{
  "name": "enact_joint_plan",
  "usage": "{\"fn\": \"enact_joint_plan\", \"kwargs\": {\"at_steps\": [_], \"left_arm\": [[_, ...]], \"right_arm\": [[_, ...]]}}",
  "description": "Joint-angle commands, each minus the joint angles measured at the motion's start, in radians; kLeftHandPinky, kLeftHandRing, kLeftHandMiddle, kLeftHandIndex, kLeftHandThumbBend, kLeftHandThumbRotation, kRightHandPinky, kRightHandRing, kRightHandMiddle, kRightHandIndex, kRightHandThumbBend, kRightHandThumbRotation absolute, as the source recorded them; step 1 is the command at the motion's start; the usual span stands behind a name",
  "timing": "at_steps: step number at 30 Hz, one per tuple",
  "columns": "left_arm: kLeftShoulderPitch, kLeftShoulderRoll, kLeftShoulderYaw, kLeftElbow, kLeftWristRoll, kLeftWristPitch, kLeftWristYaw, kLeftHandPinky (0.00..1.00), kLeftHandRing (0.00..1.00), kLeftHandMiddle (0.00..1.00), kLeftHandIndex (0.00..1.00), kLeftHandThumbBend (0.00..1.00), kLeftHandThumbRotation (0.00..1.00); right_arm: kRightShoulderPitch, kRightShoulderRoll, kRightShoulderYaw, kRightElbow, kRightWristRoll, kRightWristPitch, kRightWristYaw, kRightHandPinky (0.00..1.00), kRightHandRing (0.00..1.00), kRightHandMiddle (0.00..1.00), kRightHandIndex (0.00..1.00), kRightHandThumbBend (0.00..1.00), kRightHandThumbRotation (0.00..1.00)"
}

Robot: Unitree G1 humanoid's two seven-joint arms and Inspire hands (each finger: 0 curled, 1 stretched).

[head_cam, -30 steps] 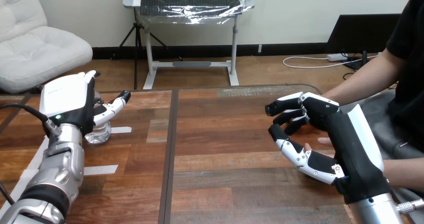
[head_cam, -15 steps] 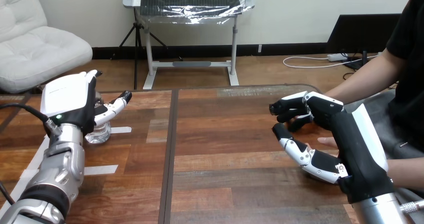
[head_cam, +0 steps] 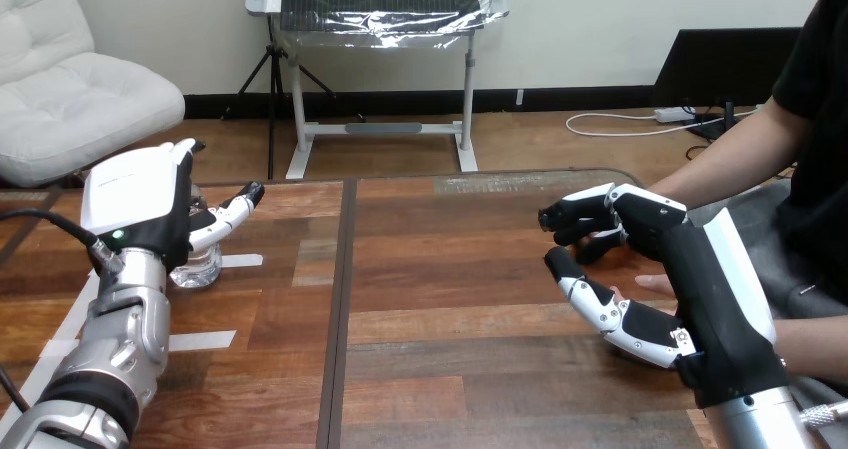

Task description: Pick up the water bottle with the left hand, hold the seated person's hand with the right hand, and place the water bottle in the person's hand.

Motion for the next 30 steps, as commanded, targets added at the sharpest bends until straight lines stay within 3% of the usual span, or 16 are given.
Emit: {"fn": "enact_joint_plan", "kwargs": {"at_steps": [1,17,30], "left_arm": [[-0.027,0.007,-0.009,-0.012,-0.002,-0.01,0.05,0.87,0.91,0.92,0.9,0.57,0.97],[-0.045,0.008,-0.027,-0.002,0.013,0.021,0.105,0.97,0.99,0.98,0.94,0.59,1.0],[-0.087,0.008,-0.048,0.011,0.017,0.072,0.018,0.96,0.97,0.97,0.94,0.58,1.0]], "right_arm": [[-0.042,-0.019,-0.003,-0.06,0.004,-0.013,0.0,0.51,0.61,0.62,0.58,0.4,0.0],[-0.039,-0.018,-0.001,-0.061,0.009,-0.012,0.004,0.52,0.61,0.62,0.58,0.4,0.0],[-0.038,-0.019,-0.001,-0.06,0.015,-0.014,0.012,0.51,0.61,0.63,0.58,0.4,0.0]]}}
